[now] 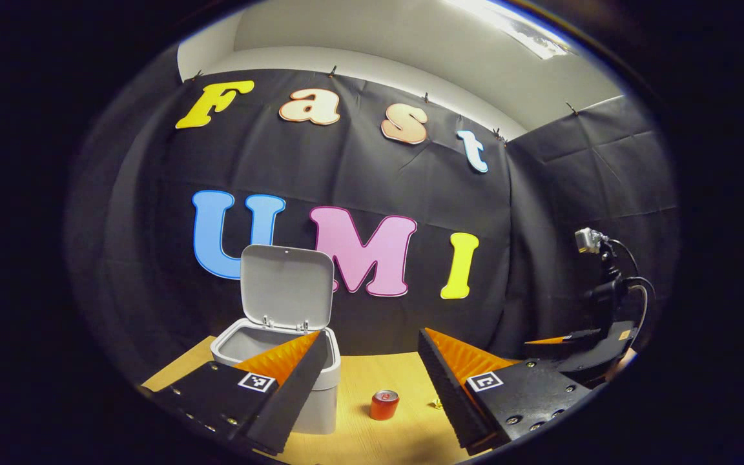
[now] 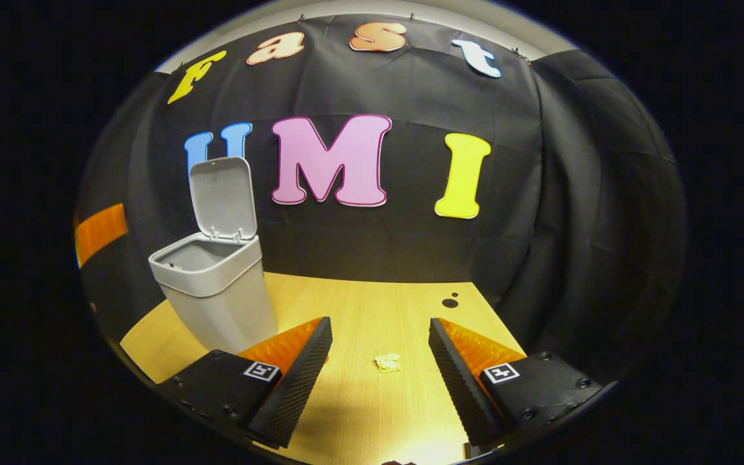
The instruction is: Press the lid of the desktop garbage bin to open it, pick up the crumpled paper on the desktop and throw it into the bin, then pick up the pop can on the desktop and drop it into the bin, and finally close the garbage bin lid.
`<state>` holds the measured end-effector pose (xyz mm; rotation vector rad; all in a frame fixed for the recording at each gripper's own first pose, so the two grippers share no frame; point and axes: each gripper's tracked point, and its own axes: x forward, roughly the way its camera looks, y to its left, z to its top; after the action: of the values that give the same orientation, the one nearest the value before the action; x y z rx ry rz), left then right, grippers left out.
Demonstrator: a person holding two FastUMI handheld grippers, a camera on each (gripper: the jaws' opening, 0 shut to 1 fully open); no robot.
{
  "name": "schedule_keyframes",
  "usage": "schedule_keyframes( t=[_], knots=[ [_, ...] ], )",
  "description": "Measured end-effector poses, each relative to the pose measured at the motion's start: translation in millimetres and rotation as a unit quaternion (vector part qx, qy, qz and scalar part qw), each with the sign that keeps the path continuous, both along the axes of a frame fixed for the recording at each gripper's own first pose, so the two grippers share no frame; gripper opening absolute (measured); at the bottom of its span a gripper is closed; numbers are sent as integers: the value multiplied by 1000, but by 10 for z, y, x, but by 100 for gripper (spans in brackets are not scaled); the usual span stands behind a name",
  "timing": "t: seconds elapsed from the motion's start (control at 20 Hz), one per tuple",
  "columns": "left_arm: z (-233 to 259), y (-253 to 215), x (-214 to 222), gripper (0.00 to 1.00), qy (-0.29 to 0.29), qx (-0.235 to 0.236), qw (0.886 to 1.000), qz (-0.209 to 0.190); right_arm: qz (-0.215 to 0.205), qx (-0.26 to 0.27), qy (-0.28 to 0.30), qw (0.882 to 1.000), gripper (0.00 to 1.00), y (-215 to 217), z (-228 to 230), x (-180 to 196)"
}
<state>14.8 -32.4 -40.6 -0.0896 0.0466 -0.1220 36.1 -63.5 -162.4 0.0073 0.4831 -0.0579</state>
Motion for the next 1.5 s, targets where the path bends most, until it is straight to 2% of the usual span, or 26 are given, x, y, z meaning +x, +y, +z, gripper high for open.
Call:
schedule_keyframes(
  t=[0.3, 0.5, 0.85, 1.0, 1.2, 1.5],
  knots=[
    [-250, -53, -79, 93, 52, 0, 999, 9, 29, 34, 92, 995, 98, -67, -720, 417],
    [-353, 18, -151, 92, 71, -9, 996, 44, 56, 33, 149, 987, 98, -65, -1217, 597],
    [-538, 187, -225, 93, 103, 3, 988, 119, 78, 32, 259, 962, 99, -122, -2154, 789],
    [-628, 198, -242, 93, 115, 0, 982, 148, 92, 12, 287, 954, 99, -191, -2488, 868],
    [-693, 220, -256, 93, 127, 4, 974, 186, 96, 16, 332, 938, 99, -203, -2855, 847],
    [-796, 159, -268, 93, 144, 5, 965, 219, 114, 19, 358, 927, 99, -183, -3139, 831]
  ],
)
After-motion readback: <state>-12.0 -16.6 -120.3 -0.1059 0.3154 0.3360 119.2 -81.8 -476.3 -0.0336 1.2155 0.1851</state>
